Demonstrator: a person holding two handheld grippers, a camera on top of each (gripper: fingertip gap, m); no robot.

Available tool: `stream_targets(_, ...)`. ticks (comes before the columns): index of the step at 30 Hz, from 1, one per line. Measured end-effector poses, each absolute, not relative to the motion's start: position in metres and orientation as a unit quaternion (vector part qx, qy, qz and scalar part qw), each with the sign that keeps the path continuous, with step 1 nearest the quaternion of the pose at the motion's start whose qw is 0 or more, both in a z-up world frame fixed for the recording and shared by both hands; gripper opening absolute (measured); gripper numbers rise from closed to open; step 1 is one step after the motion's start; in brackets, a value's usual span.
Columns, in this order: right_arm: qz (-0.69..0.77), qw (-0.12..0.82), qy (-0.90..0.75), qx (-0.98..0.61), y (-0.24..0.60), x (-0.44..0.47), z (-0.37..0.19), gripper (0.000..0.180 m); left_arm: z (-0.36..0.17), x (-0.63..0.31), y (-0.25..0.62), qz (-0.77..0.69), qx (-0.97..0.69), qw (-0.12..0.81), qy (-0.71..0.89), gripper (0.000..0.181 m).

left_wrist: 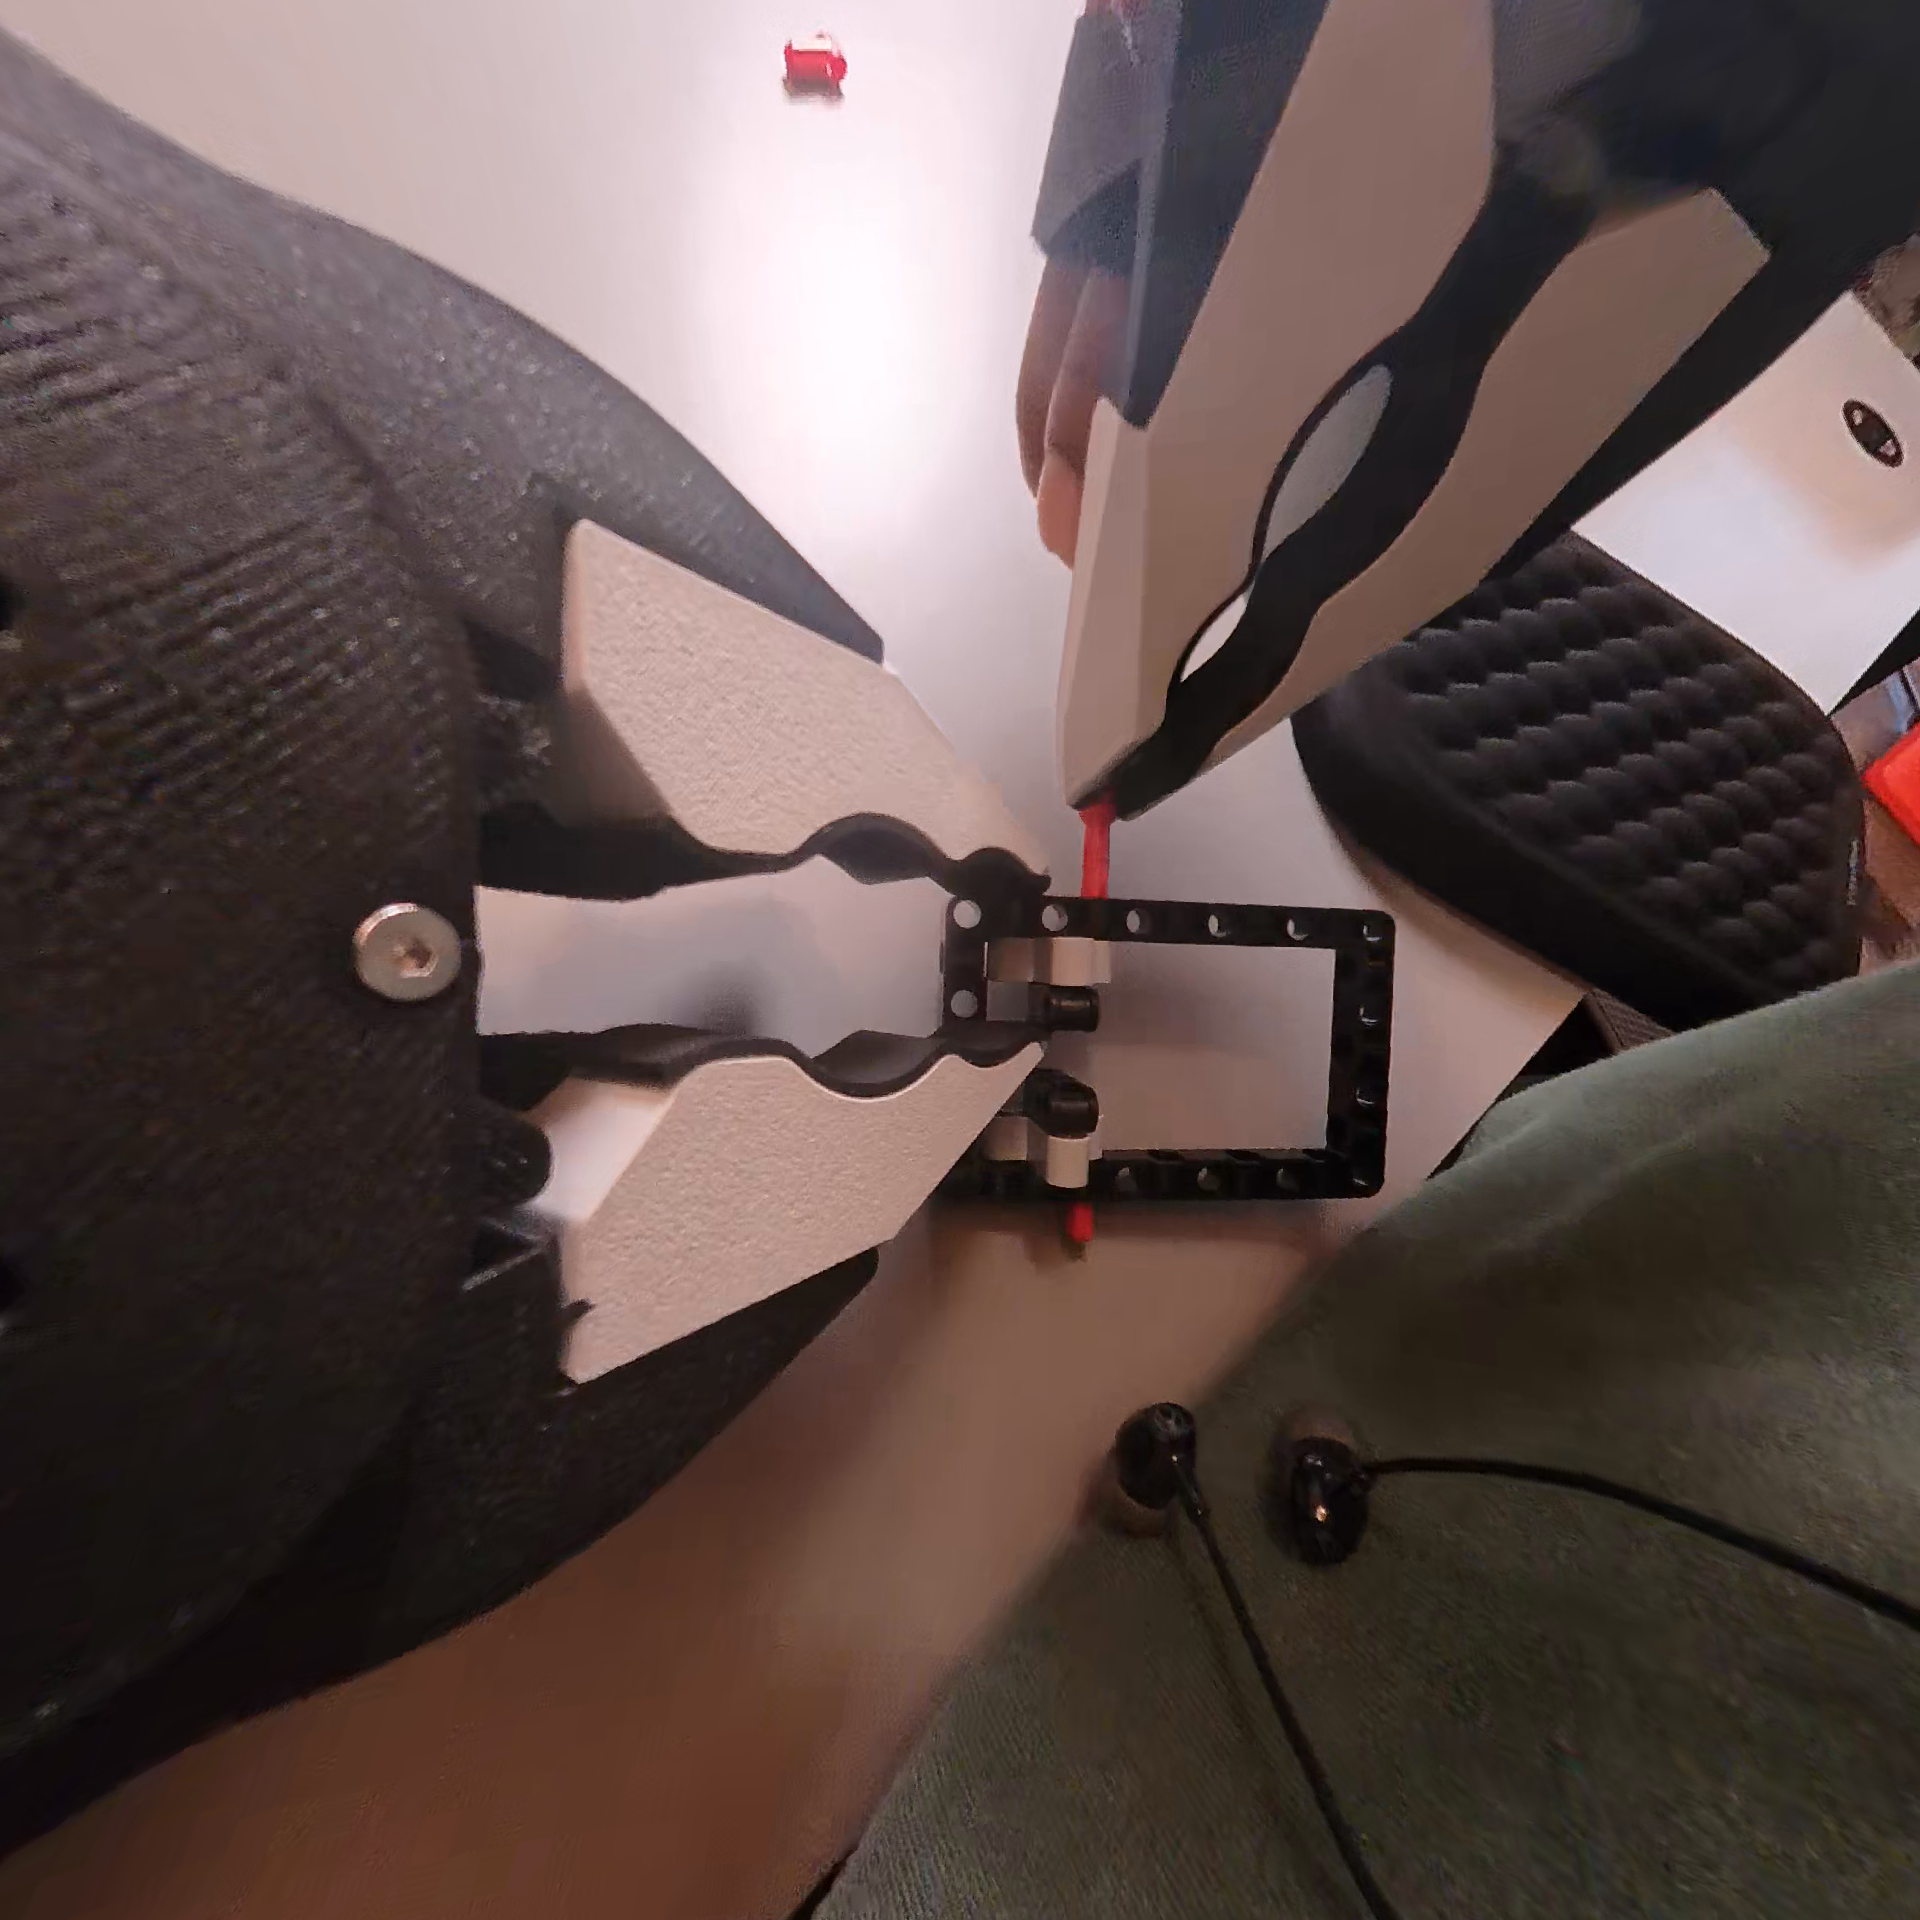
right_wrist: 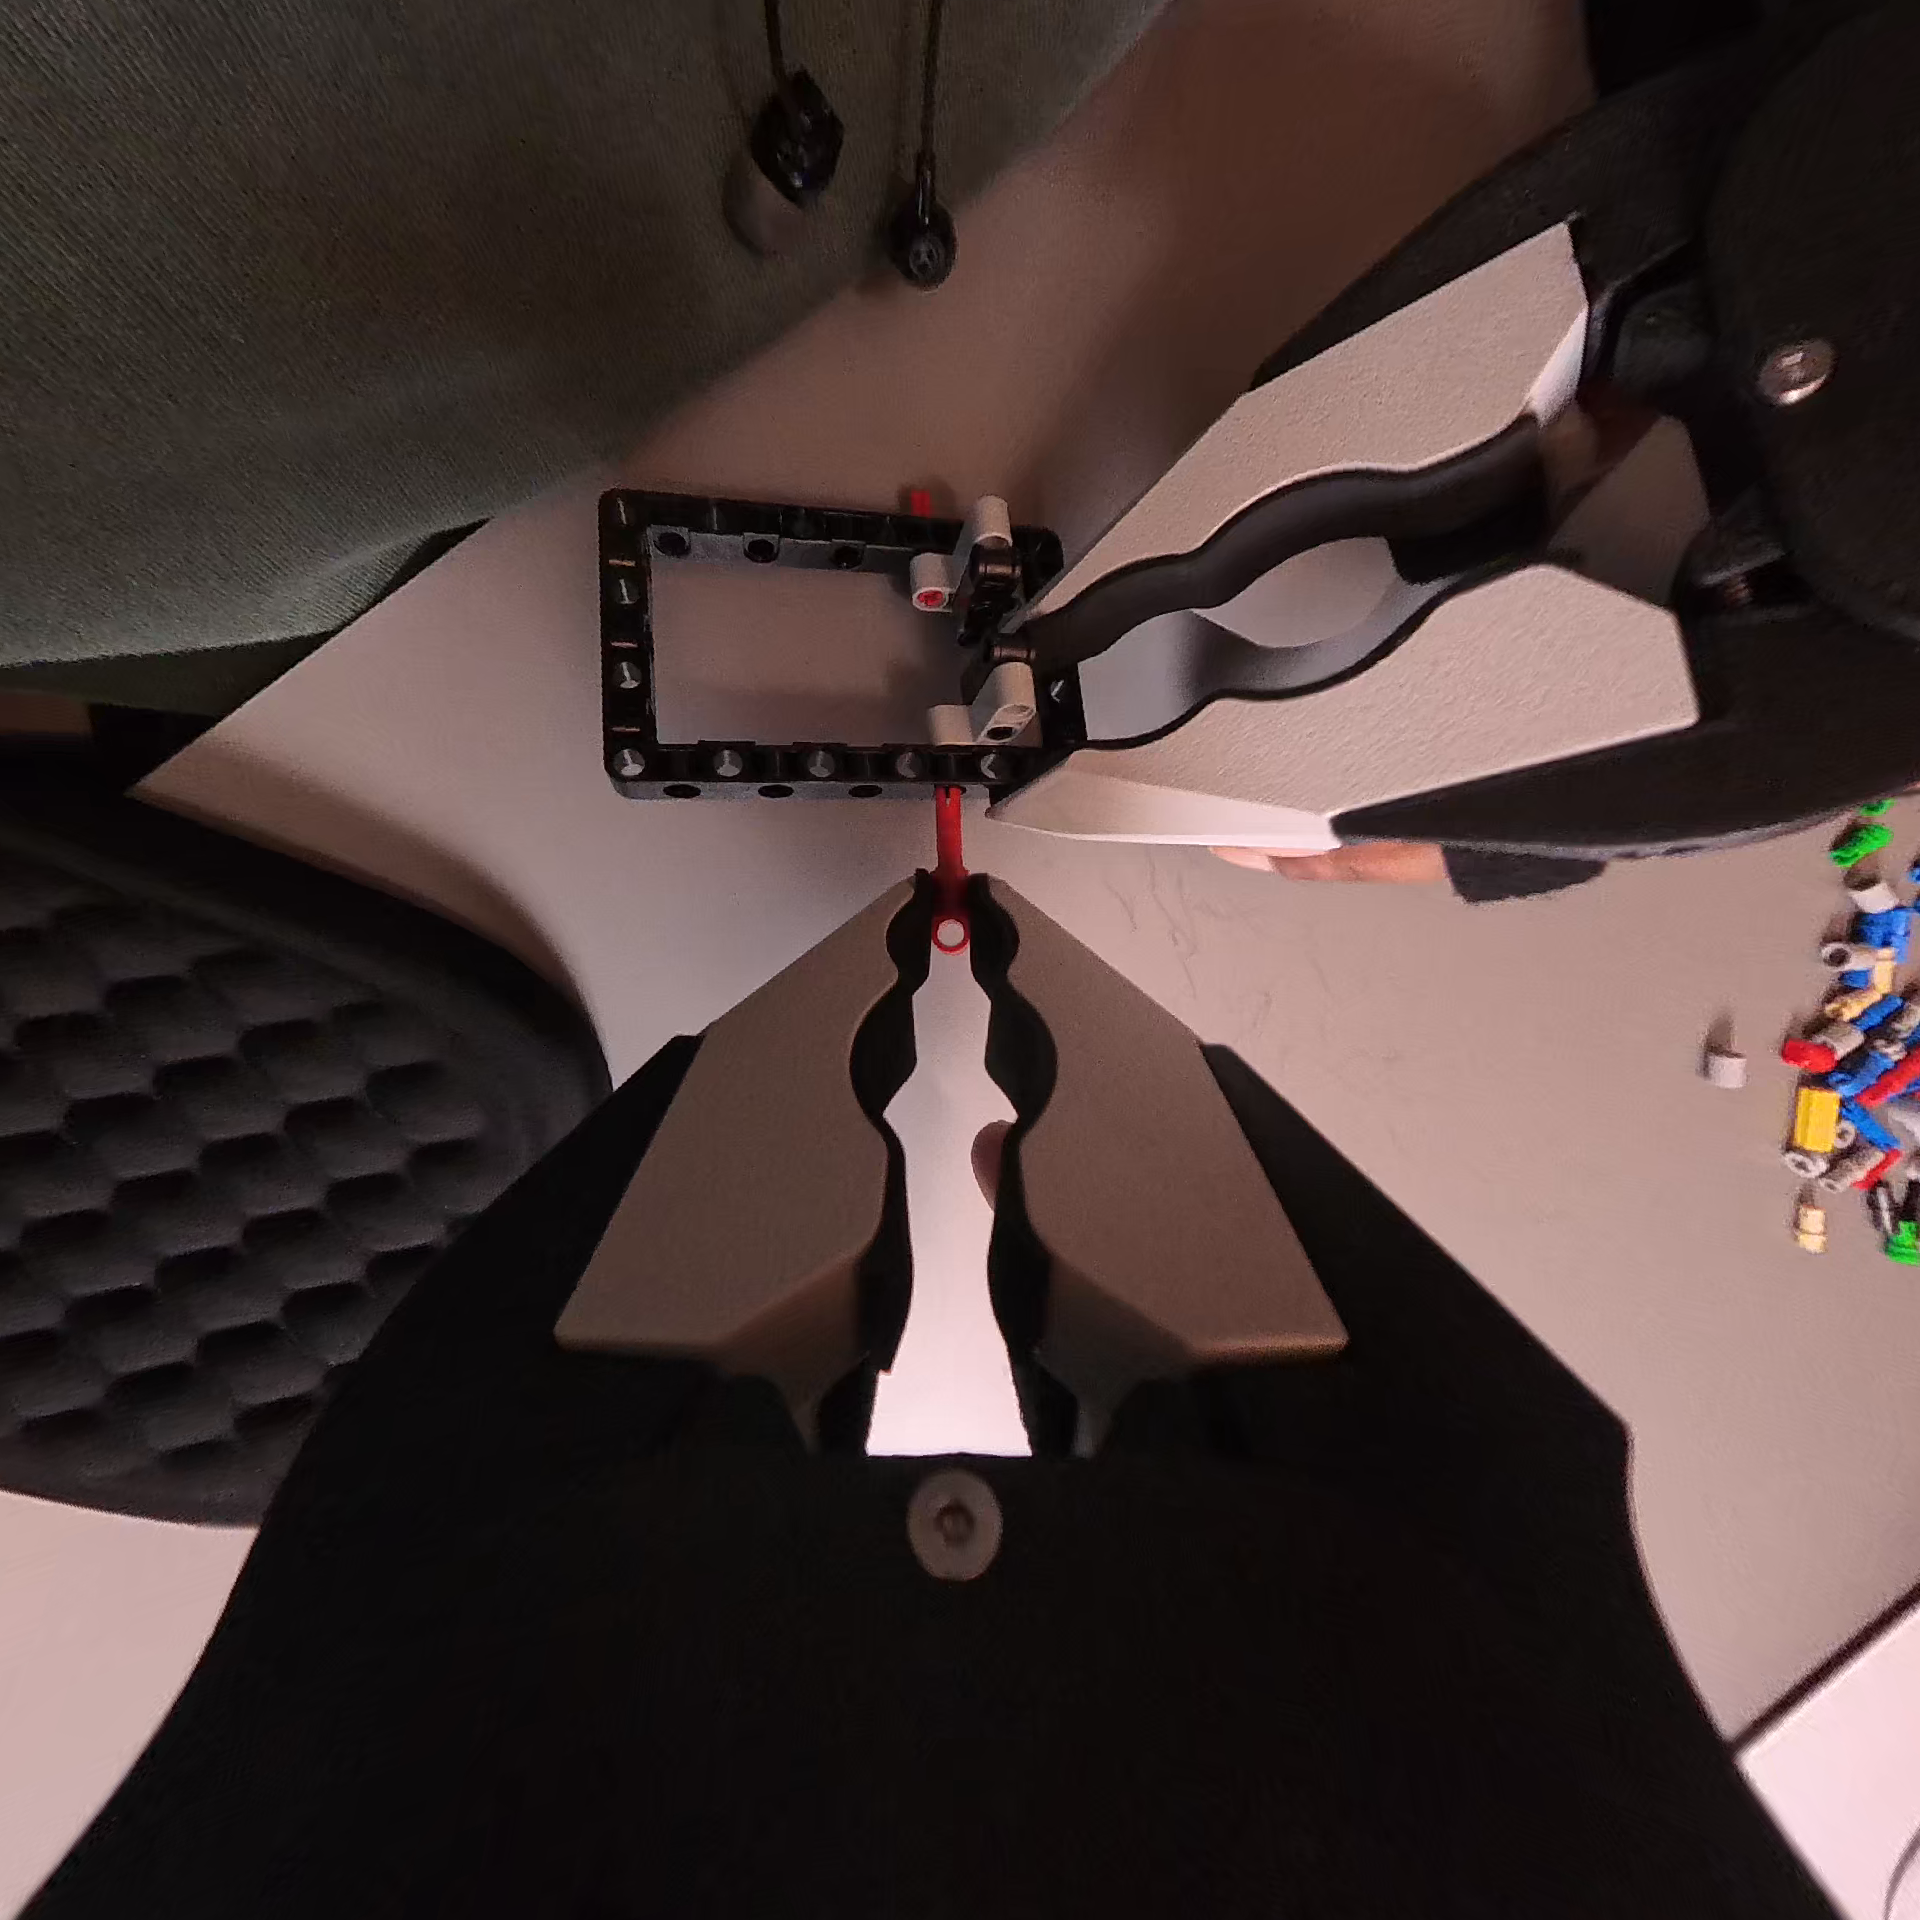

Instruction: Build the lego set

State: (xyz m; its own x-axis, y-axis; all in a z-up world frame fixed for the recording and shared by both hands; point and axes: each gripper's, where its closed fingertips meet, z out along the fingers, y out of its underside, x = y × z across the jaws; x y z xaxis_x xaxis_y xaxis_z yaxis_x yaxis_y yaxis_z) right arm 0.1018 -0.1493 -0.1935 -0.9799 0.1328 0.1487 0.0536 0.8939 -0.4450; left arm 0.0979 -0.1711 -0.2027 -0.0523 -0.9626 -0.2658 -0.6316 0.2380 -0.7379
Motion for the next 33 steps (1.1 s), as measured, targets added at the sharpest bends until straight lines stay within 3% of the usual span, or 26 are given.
stream_targets(11, 0.228, 0.122, -0.962, -0.084, -0.14, 0.093, -0.188, 0.005, -0.196, 0.089, -0.162, -0.245, -0.603, 0.363, 0.667, 0.023)
stream_targets(20, 0.134, 0.161, -0.973, -0.095, -0.106, 0.096, -0.159, 0.004, -0.17, 0.09, -0.127, -0.223, -0.573, 0.347, 0.708, 0.023)
stream_targets(33, 0.135, 0.168, -0.971, -0.105, -0.112, 0.103, -0.166, 0.002, -0.161, 0.099, -0.124, -0.211, -0.549, 0.354, 0.727, 0.023)
